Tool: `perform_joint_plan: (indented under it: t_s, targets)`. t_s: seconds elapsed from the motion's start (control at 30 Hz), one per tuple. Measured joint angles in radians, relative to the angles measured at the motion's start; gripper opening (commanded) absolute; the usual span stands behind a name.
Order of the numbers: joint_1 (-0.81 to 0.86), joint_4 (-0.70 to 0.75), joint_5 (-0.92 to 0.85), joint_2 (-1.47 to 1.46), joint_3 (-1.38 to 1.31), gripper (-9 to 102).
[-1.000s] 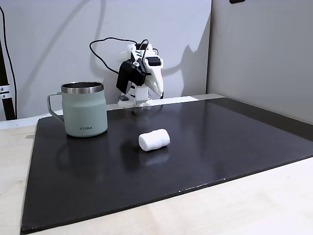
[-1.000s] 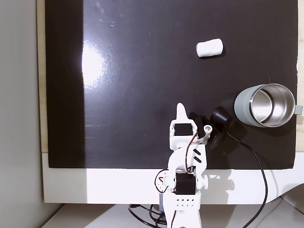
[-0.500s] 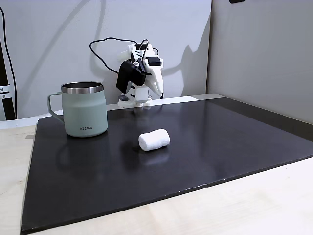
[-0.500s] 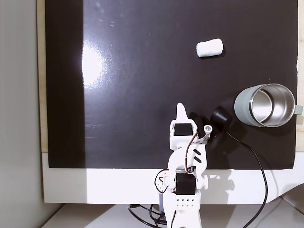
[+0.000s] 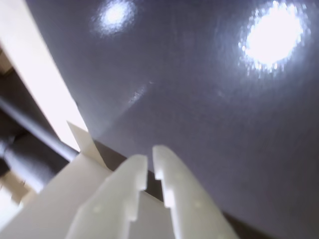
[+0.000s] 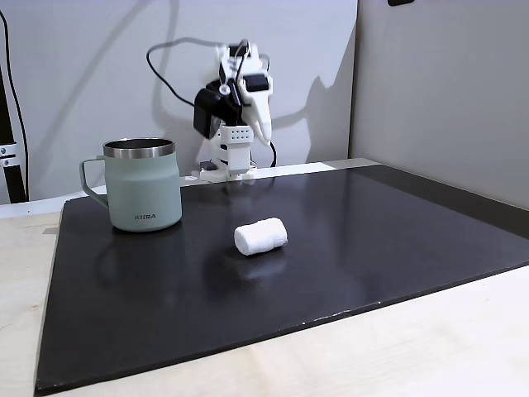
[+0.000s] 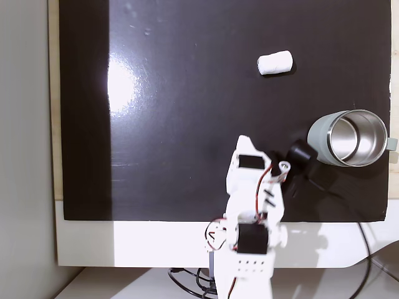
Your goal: Grasp a gauze and put it in the cup.
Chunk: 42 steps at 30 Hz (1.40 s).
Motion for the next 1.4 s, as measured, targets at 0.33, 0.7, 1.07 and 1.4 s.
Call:
perform_joint_plan:
  t_s: [0.33,0.7,1.07,1.4]
  targets:
    - [0.104,0.169,0.017,-0.511,-0.566,0]
    - [0.149,0.5,-0.087,-1.077,-1.111,22]
    - [0.164,0.764,-0.241,-1.549,-1.697,34]
    - [0.196,0.779,-0.318,-1.798,-1.988,35]
